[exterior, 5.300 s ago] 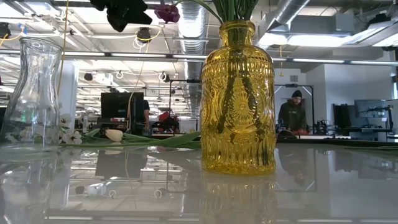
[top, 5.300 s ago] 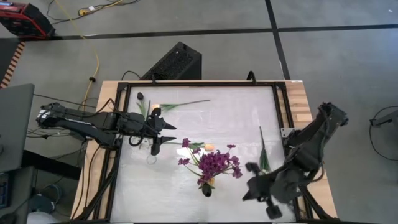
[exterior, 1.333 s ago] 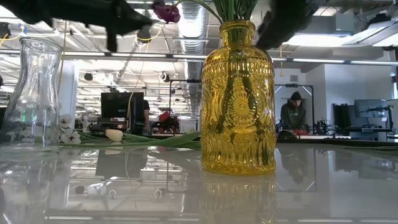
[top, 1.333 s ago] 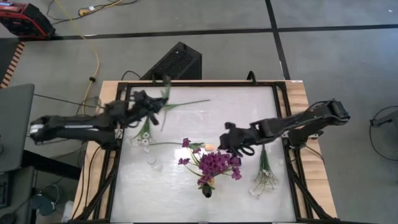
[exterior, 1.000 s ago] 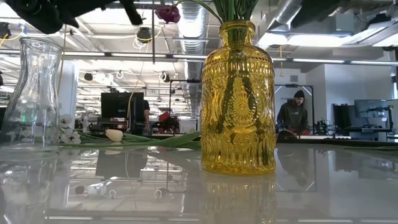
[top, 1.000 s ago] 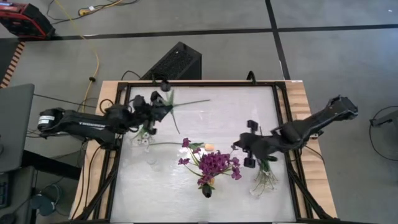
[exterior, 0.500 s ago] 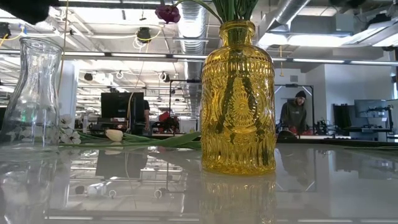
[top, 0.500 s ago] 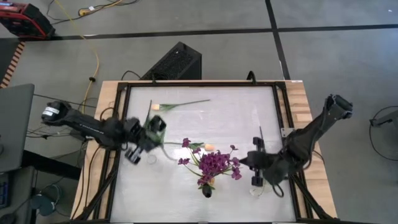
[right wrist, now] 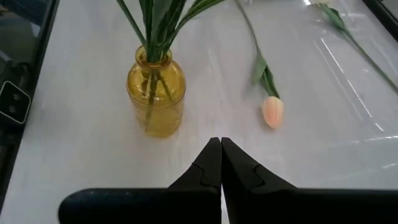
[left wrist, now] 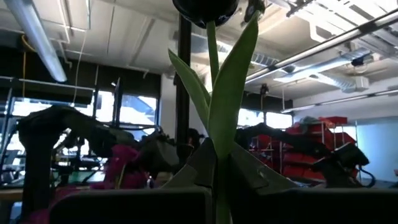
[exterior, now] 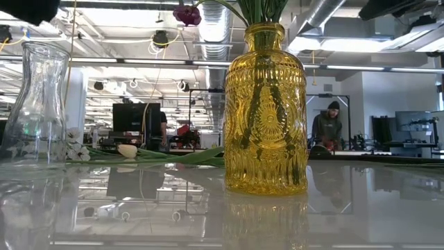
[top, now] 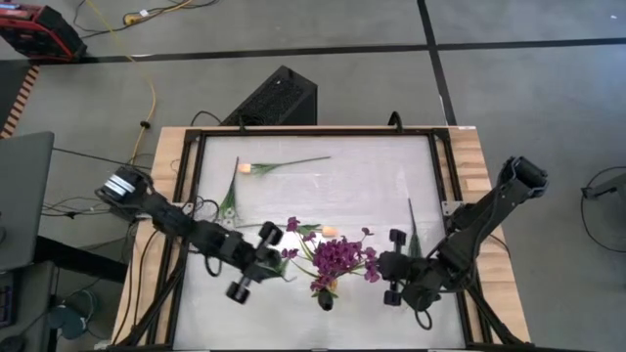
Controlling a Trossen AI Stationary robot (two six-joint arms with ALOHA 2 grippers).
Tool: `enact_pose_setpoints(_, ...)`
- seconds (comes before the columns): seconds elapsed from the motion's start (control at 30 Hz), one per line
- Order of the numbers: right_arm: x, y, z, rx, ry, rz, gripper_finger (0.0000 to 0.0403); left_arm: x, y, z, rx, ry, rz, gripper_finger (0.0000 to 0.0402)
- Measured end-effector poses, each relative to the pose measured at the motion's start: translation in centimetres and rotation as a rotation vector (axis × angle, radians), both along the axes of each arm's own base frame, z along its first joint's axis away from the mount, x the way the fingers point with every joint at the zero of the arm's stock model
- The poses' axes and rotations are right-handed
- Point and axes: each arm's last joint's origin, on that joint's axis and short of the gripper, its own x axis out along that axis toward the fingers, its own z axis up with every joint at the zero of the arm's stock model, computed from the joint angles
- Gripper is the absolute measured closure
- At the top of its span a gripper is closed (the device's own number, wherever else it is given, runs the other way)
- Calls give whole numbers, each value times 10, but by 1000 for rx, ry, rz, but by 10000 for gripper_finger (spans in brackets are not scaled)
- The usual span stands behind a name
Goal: Sort flowers into vase by color
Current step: Put the black flower into the yellow vase
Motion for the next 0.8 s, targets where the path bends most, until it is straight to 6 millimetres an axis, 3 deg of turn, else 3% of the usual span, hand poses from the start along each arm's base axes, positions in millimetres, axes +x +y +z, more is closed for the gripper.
enact_pose_setpoints(0.33, 4, 8, 2, 50, -58, 14, 375, 25, -14, 14, 24, -72, -31, 400)
enact_pose_setpoints(0.6, 9, 12, 7, 99, -117, 17, 375, 43, -16, 11, 21, -67, -18, 400)
enact_pose_setpoints(0.8, 17, 21, -10, 61, -92, 29, 375, 50, -8, 9, 19, -62, 6, 400)
